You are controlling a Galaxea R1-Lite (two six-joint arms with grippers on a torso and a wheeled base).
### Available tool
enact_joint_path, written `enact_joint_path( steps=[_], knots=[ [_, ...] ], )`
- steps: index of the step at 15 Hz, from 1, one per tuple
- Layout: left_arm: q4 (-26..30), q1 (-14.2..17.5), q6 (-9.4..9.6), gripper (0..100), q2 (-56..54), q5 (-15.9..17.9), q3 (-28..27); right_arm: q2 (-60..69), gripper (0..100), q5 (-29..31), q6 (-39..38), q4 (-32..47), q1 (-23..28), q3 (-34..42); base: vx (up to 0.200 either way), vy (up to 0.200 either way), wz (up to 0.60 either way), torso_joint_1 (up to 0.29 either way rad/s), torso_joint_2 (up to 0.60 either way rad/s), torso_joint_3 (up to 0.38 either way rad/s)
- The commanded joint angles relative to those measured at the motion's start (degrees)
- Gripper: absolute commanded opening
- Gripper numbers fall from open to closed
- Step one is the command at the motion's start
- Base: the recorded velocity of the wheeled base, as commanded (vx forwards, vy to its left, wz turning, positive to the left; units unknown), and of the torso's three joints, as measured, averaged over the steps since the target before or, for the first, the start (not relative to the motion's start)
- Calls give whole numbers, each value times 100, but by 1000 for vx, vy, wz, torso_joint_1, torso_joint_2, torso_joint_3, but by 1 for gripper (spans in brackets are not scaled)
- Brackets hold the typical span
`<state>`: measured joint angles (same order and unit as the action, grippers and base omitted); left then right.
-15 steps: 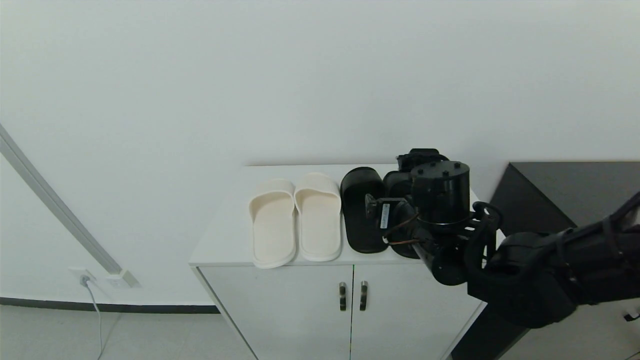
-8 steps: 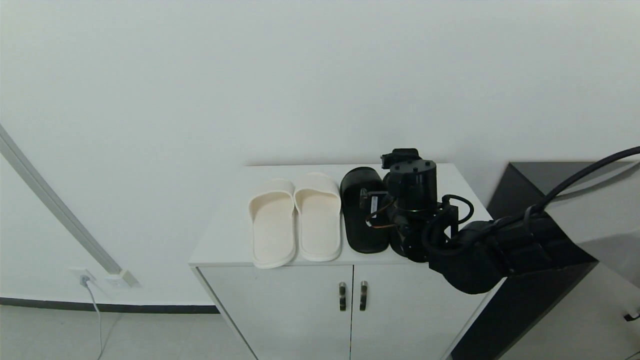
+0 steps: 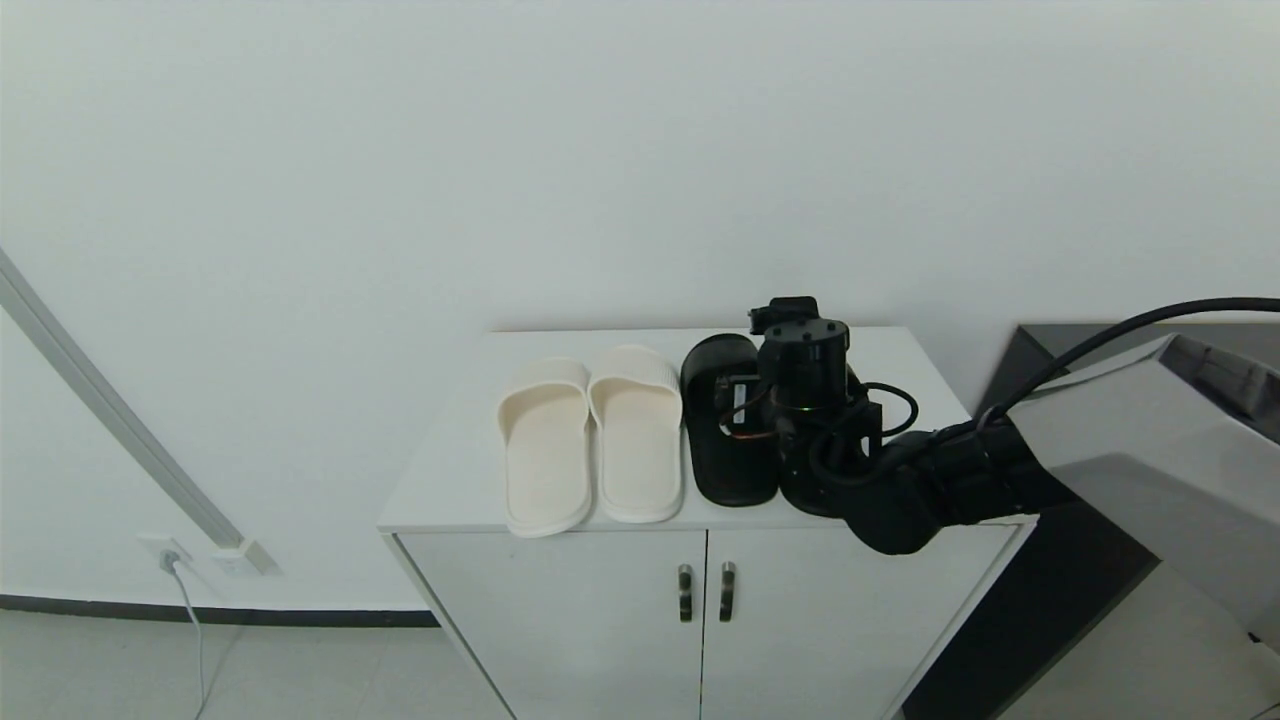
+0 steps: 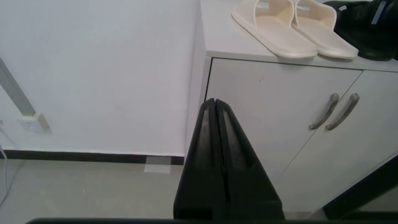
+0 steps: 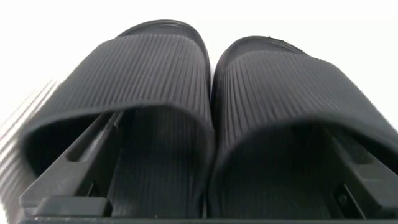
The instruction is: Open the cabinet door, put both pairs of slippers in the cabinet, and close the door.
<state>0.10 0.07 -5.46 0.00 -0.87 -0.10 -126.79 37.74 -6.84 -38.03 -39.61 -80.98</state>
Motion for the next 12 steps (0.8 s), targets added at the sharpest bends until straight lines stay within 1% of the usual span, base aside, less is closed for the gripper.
enact_joint_path(
  steps=[1,4,5,10,12],
  knots=[
    [-1,1,1,0,9,-1,1,-205,100,-4,7,7,76,-181,0,0,0,0,0,0],
    [-1,1,-8,0,0,-1,1,-364,100,-4,7,7,164,-427,0,0,0,0,0,0],
    [8,1,-8,0,0,-1,1,-416,0,-4,7,7,181,-462,0,0,0,0,0,0],
    [-1,1,1,0,0,-1,1,-364,0,-4,16,-2,173,-462,0,0,0,0,0,0],
    [8,1,-8,0,0,-1,1,-126,0,5,60,7,173,-392,0,0,0,0,0,0]
  ],
)
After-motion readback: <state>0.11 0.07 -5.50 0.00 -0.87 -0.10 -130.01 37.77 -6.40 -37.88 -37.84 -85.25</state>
